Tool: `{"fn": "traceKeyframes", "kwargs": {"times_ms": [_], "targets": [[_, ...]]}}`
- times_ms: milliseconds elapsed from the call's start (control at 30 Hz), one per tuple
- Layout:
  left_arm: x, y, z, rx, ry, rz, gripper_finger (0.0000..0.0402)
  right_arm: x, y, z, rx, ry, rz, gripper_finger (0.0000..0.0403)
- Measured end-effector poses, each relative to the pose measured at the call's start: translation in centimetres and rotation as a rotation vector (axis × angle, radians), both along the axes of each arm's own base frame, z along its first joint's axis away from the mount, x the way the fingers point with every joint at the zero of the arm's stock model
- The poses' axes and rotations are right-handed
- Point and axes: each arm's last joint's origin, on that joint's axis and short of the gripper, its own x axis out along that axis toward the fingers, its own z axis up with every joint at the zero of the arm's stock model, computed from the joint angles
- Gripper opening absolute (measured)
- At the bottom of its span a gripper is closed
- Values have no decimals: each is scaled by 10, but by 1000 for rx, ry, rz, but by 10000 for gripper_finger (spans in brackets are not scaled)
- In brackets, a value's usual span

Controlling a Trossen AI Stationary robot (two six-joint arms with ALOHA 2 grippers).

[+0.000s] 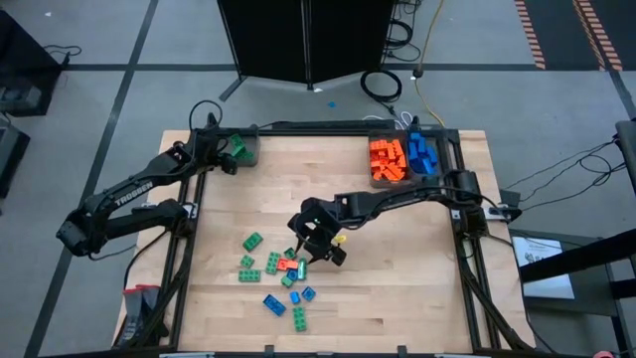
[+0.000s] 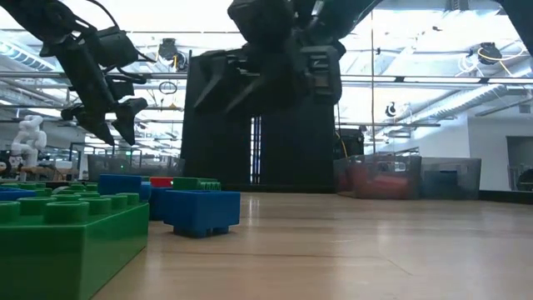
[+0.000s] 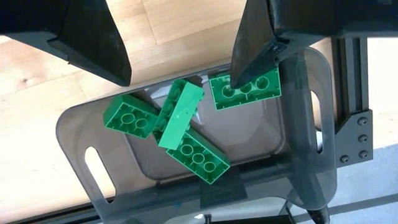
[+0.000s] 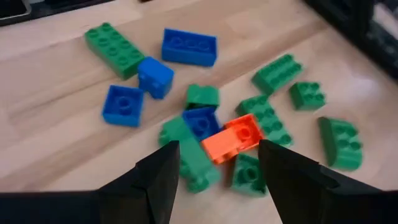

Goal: Sort blocks
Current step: Put the green game piece into the left black bin

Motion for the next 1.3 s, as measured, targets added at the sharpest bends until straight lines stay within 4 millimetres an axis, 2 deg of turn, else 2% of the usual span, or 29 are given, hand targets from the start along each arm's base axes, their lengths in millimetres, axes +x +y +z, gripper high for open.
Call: {"fn": "traceKeyframes", "kwargs": {"times_ms": [300,567,867,1000,1100,1300], "targets": [[0,0,0,0,0,-1,277,10,1,-18,-15,-53,25,212],[0,0,0,0,6,-8,277,21,3,-39,38,-11,45,212],[0,0,0,5,19,-23,277,20,3,-62,47,82,33,212],[0,0,0,6,23,-27,277,17,2,-66,38,130,30,211],[0,0,0,7,22,-27,277,13,3,-71,33,172,29,198],[0,1,0,16,27,-19,277,8,4,-73,25,225,45,140]]}}
